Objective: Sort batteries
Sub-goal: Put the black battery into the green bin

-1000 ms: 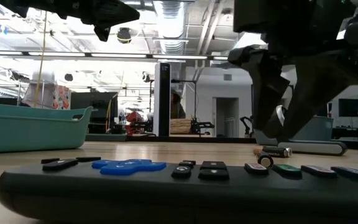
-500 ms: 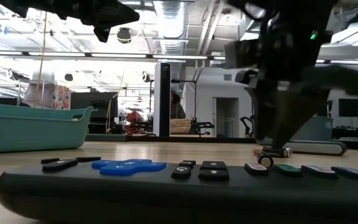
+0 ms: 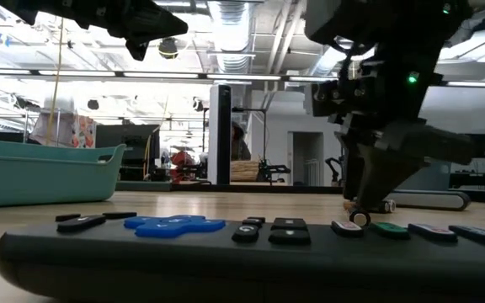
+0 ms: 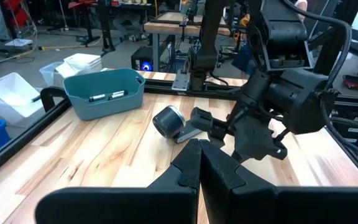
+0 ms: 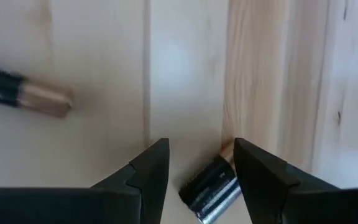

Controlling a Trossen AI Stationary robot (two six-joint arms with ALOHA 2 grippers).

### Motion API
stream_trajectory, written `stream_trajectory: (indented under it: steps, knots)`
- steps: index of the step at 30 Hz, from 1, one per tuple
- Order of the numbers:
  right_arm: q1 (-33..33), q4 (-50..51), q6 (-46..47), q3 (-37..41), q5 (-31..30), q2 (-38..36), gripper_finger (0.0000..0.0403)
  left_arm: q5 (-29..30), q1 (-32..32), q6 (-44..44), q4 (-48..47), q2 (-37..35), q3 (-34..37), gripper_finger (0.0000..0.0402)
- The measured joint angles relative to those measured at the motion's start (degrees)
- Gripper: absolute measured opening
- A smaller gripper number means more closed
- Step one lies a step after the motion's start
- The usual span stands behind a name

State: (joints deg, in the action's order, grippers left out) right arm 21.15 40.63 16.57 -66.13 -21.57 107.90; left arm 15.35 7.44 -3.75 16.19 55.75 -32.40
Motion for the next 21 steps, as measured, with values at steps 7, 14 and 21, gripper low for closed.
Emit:
stream_trajectory:
  steps: [7, 14, 21]
  knots:
    - [0.0, -0.2, 3.0, 0.8, -1.2, 0.0, 0.0197, 0.0, 0.0, 0.0, 0.0, 0.0, 0.0, 0.0000]
    - [0.8, -0.8, 3.5, 0.8, -4.8, 0.0, 0.0197, 0.0, 0.0, 0.0, 0.0, 0.0, 0.0, 0.0000]
    - [2.3, 3.3, 11.7, 0.8, -11.4, -3.3, 0.0197, 0.0, 0.0, 0.0, -0.2, 0.6, 0.0, 0.0000]
